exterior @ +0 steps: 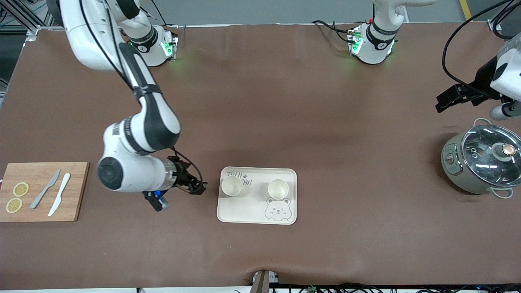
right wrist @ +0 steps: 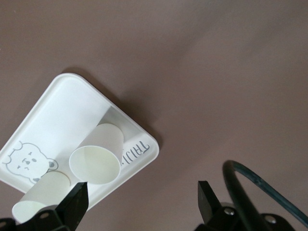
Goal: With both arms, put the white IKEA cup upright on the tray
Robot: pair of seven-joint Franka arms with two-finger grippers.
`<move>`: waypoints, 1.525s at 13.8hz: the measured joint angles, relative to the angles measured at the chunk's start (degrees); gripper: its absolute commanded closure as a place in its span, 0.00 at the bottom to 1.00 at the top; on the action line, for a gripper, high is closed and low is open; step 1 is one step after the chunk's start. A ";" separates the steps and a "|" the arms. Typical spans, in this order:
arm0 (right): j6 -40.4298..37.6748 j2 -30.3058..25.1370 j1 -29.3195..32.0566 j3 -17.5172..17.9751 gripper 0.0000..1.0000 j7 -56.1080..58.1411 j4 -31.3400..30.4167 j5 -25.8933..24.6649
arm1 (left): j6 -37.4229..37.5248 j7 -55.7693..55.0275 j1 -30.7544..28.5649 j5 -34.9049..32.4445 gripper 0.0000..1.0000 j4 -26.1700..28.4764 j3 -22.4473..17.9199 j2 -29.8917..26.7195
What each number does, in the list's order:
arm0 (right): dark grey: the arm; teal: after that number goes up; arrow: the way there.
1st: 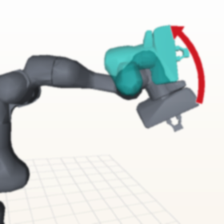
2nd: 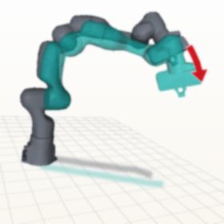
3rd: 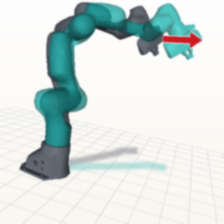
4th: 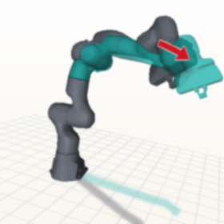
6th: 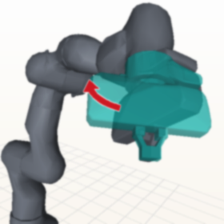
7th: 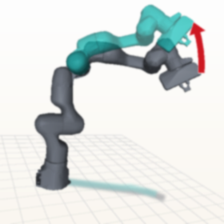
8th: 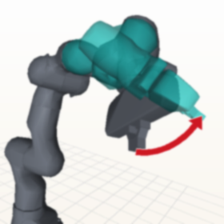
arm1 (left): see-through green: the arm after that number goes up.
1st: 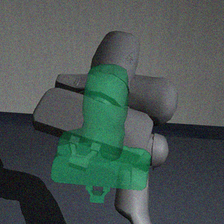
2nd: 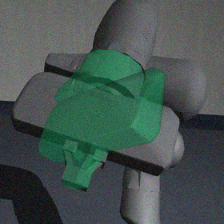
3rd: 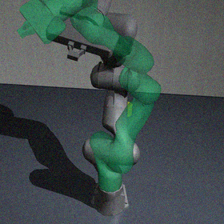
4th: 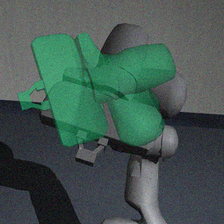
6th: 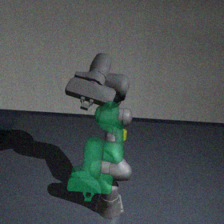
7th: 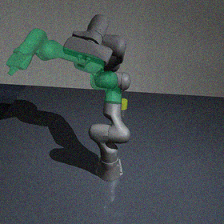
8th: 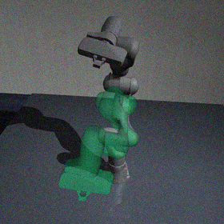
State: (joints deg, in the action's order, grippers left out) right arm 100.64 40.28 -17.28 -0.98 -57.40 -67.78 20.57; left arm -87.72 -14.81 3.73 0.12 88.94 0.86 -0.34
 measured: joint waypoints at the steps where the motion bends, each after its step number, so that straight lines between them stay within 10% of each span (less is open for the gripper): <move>1: -2.01 -1.94 1.66 -0.05 0.00 2.54 0.41 -0.65 | 0.00 0.05 -0.02 0.01 0.00 -0.03 0.00 -0.31; 13: -9.13 -26.96 17.43 -0.41 0.00 51.09 -12.59 -19.91 | -2.59 7.58 -2.18 -3.57 0.00 5.43 4.68 -4.23; 21: -18.40 -40.51 18.27 0.53 0.00 62.88 -14.90 -22.46 | -3.65 12.28 -6.88 -0.14 0.00 5.53 5.06 -4.29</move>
State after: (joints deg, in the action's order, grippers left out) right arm 82.23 -0.23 1.00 -0.45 5.48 -82.68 -1.89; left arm -91.37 -2.53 -3.15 -0.02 94.48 5.92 -4.63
